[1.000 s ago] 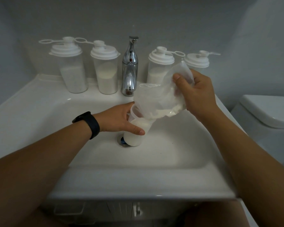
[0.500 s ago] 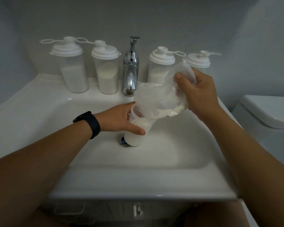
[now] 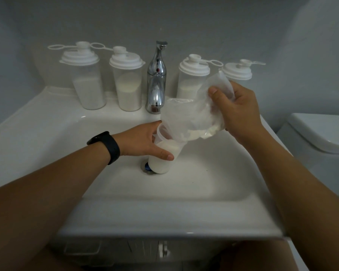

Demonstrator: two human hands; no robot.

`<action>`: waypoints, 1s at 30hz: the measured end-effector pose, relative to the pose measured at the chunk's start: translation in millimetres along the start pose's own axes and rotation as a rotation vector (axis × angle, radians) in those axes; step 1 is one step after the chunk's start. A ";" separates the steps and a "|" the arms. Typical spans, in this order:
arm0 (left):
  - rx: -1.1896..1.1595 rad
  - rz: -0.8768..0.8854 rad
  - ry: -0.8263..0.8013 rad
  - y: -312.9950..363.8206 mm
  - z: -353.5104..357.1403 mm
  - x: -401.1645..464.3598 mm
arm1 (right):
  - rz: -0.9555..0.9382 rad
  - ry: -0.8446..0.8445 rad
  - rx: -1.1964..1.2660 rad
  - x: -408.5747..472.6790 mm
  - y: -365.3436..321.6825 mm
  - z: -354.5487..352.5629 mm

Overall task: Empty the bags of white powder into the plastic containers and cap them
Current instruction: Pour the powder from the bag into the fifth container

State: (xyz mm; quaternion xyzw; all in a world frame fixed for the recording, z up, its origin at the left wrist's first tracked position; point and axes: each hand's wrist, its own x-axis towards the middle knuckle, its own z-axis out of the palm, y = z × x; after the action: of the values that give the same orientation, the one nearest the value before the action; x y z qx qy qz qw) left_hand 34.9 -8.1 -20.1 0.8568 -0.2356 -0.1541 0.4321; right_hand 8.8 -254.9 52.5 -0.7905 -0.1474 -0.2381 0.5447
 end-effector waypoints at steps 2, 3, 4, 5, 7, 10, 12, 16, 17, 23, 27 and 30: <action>-0.003 0.003 -0.003 0.0 0.2 -0.2 | -0.004 0.008 0.008 0.2 -2.2 -0.5; -0.010 0.007 -0.003 0.2 0.9 -0.3 | -0.003 0.010 0.014 0.5 -3.8 -1.0; -0.016 0.007 -0.002 -0.3 1.7 -0.4 | 0.001 0.007 0.021 0.7 -5.0 -1.7; -0.021 0.007 0.001 -0.5 2.6 -0.3 | 0.006 -0.002 0.028 0.7 -6.3 -2.6; -0.025 -0.001 0.008 -1.4 4.0 0.2 | 0.013 -0.034 0.041 0.4 -7.8 -4.0; -0.042 -0.005 0.009 -2.1 6.0 0.6 | 0.011 -0.048 0.049 0.2 -7.8 -4.7; -0.063 0.008 0.009 -1.0 8.5 1.4 | 0.007 -0.039 0.062 0.7 -6.7 -5.1; -0.084 0.022 0.003 0.5 13.1 3.4 | 0.011 -0.038 0.078 1.5 -4.0 -5.8; -0.079 0.022 0.001 0.5 13.3 3.3 | 0.014 -0.040 0.077 1.4 -4.3 -5.6; -0.096 0.011 0.000 -2.5 12.1 3.0 | 0.022 -0.036 0.065 -0.2 -5.8 -2.7; -0.117 -0.002 -0.019 -3.5 10.6 3.9 | 0.031 -0.034 0.070 -0.9 -4.5 -1.9; -0.094 0.007 -0.064 -3.8 8.3 2.6 | 0.040 -0.022 0.059 0.0 -1.9 -1.7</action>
State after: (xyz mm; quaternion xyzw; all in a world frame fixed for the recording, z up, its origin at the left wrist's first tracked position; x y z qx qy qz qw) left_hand 34.2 -13.1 -28.2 0.8293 -0.2449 -0.1909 0.4645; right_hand 7.4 -255.7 54.5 -0.7794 -0.1443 -0.2139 0.5710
